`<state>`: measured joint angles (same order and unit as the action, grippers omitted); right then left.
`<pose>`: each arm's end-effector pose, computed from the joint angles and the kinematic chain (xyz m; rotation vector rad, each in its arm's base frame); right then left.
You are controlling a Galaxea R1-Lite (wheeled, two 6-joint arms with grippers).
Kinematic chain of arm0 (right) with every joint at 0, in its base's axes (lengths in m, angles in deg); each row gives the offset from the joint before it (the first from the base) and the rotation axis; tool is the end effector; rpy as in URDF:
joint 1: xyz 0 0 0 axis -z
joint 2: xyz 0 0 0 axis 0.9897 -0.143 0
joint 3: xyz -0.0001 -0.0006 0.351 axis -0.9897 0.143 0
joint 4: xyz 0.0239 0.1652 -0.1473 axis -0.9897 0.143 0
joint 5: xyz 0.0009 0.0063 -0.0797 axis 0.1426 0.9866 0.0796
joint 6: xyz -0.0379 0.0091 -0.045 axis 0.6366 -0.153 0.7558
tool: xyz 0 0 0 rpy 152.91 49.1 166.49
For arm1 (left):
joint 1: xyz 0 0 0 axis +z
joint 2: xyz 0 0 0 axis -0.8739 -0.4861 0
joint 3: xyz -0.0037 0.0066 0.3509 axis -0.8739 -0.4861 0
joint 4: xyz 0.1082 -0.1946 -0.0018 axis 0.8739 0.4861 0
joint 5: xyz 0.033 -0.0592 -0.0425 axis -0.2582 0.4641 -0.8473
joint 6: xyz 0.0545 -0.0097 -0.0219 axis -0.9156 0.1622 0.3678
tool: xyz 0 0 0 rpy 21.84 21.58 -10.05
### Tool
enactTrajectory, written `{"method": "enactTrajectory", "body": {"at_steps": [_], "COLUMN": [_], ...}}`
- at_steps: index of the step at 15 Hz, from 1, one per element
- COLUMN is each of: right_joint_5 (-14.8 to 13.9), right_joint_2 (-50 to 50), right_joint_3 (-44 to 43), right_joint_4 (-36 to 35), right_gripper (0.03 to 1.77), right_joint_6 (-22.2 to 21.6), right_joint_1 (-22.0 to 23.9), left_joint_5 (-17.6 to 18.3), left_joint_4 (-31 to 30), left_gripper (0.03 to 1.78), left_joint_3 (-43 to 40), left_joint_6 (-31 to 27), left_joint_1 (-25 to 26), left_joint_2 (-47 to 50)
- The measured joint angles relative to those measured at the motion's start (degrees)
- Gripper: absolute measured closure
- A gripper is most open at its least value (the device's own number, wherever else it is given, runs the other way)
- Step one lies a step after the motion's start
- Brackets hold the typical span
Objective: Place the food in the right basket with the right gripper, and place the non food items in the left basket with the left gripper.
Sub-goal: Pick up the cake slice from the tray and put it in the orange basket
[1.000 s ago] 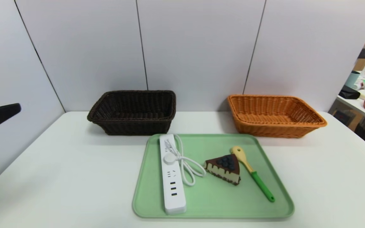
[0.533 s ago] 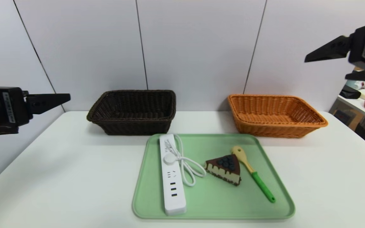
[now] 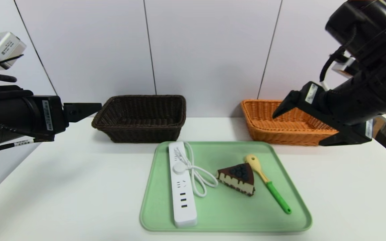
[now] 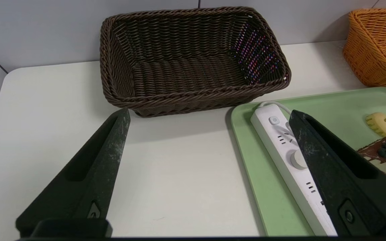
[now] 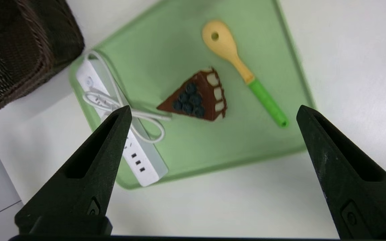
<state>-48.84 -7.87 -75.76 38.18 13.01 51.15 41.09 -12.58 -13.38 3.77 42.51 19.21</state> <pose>0.2839 0.1583 0.3322 0.5854 0.9943 -0.1238 0.2241 -0.0691 0.3168 -0.0596 0.2463 -0.2185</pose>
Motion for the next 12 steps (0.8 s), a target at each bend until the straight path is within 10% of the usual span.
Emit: {"method": "enactTrajectory", "body": {"at_steps": [7, 12], "right_joint_5": [15.70, 17.85], "right_joint_2": [-13.75, -17.47], "right_joint_3": [-7.50, -7.66], "right_joint_4": [12.06, 9.74], "right_gripper": [0.10, 0.10], "right_joint_6": [-13.13, -16.47], "right_joint_1": [-2.86, -4.05], "left_joint_5": [0.11, 0.17], "left_joint_4": [-0.05, -0.09], "left_gripper": [0.12, 0.12], "left_joint_3": [-1.63, -4.25], "left_joint_6": [-0.09, -0.06], "left_joint_1": [-0.22, -0.24], "left_joint_2": [1.34, 2.96]}}
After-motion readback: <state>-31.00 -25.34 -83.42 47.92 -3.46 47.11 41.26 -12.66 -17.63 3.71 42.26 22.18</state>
